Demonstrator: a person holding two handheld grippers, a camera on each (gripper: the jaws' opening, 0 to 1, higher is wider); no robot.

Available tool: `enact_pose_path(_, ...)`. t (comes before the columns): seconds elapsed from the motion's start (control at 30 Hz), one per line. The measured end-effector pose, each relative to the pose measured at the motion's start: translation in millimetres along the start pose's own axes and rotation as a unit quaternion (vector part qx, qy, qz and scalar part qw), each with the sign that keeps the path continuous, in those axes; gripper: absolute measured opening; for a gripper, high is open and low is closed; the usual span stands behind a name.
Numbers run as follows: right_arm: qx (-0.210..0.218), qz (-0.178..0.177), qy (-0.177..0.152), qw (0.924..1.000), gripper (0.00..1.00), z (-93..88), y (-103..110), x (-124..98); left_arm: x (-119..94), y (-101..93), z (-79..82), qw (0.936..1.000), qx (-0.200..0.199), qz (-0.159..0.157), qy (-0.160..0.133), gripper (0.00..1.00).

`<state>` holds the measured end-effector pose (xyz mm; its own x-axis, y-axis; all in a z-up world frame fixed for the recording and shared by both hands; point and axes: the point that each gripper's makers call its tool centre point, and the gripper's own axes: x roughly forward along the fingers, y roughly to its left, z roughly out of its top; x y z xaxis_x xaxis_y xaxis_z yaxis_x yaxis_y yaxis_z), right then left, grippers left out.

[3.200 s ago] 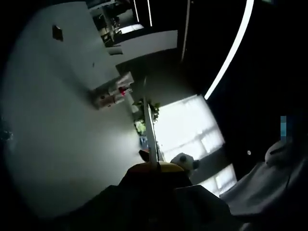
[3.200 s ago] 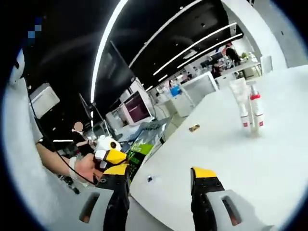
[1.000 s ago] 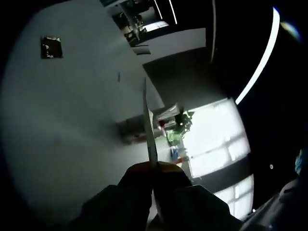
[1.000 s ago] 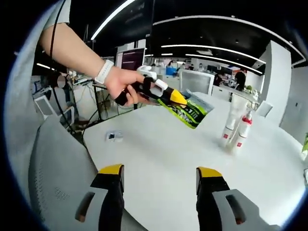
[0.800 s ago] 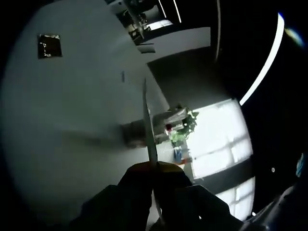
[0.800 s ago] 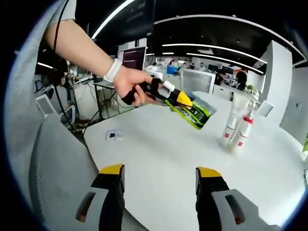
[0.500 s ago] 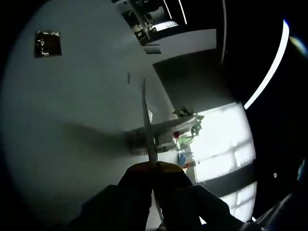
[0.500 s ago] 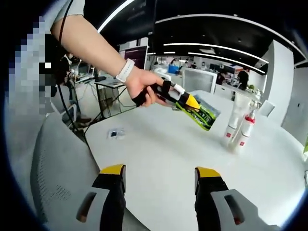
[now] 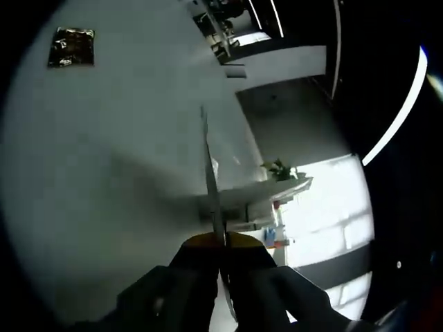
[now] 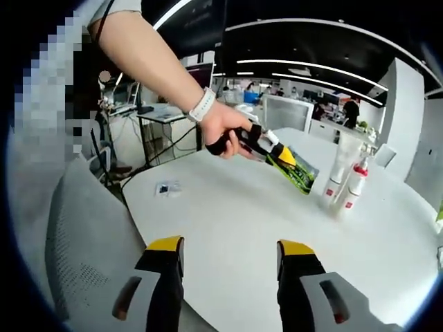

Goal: Arrange the skincare products in the storage area until every visible bottle or jar stands upright without overlapping.

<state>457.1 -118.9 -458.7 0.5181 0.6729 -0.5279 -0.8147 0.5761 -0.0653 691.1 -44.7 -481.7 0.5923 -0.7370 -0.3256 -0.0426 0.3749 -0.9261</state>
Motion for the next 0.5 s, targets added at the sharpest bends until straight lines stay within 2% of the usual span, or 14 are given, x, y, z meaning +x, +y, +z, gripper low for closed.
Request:
enact_pose_path(0.2, -0.002, 0.004, 0.005, 1.0, 0.49, -2.3, 2, 1, 11, 8.6, 0.8, 0.9998, 0.002, 0.017, 0.011, 0.0)
enact_pose_path(0.37, -0.002, 0.008, 0.008, 0.9999, 0.48, -3.4, 3, 1, 20, 20.6, -3.9, 0.9987, 0.009, 0.036, 0.034, 0.0)
enact_pose_path(0.5, -0.003, 0.008, 0.012, 0.9999, 0.47, -4.6, 3, 2, 25, 23.2, -3.9, 0.9985, 0.008, 0.039, 0.038, 0.0)
